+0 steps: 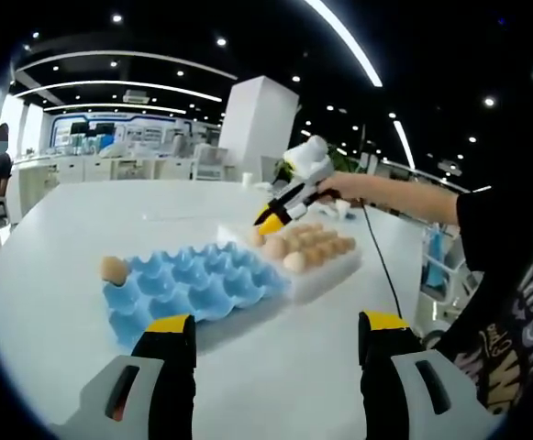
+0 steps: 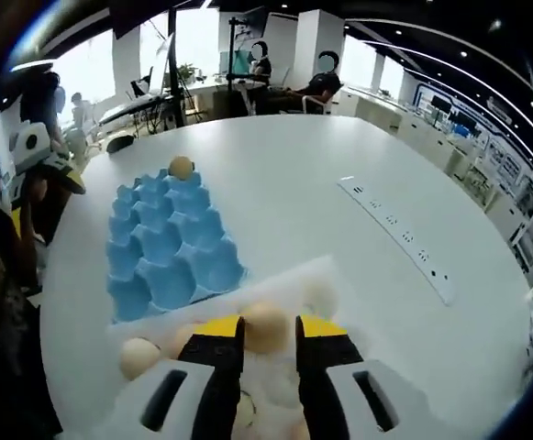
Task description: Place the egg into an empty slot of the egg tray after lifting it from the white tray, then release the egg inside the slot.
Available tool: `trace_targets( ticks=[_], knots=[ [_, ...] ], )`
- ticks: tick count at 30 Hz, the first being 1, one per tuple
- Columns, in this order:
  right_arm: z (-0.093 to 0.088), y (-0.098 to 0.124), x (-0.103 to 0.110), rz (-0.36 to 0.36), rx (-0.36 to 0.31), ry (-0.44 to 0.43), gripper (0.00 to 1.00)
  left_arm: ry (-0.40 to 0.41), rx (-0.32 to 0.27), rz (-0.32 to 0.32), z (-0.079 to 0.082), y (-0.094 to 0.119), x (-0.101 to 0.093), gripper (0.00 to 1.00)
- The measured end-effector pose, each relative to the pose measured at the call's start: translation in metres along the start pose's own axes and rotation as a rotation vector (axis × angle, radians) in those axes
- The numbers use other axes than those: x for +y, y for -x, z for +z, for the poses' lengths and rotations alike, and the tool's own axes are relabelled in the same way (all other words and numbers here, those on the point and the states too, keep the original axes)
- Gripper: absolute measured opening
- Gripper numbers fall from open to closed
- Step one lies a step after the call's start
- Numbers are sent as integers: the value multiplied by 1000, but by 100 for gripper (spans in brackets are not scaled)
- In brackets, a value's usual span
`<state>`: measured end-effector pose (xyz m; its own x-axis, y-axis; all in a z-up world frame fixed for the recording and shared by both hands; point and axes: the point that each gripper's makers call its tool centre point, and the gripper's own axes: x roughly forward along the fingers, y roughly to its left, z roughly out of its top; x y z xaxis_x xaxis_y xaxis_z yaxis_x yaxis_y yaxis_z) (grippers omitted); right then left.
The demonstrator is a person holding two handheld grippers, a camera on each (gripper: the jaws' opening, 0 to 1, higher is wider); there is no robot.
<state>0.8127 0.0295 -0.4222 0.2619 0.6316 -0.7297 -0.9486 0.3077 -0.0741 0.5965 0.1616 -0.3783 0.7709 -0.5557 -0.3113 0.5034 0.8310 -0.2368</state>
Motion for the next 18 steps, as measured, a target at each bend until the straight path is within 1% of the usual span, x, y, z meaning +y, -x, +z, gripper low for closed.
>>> trace_targets(
  ticks=[1,4,5,6,9,10,11,12,13,15,18],
  knots=[
    [-3,-2,4,10,15,3,24,1,-1,1,0,0,1,73],
    [-10,-9,6,28,52,7,25,2,-3,3,1,0,1,73],
    [-7,-8,4,22,36,14,25,3,-1,2,0,0,1,73],
    [-7,-7,0,32,42,-3,25,2,2,1,-1,0,1,73],
    [-9,-9,1,51,34,-49,26,2,3,-1,-1,-1,0,73],
    [-11,-10,-3,70,34,-76,27,3,1,-2,-1,-1,0,73],
    [-11,-10,-3,80,33,-85,27,4,1,-2,-1,-1,1,73],
    [-11,-9,3,92,31,-65,27,4,2,-2,-1,-1,1,73],
    [-10,-9,3,97,29,-51,27,3,3,-2,-1,-2,1,73],
    [-9,-10,0,99,39,-58,27,2,7,-2,-1,-3,-1,73],
    [-9,-11,4,93,55,-45,27,-1,6,-8,-1,-4,-3,73]
  ],
)
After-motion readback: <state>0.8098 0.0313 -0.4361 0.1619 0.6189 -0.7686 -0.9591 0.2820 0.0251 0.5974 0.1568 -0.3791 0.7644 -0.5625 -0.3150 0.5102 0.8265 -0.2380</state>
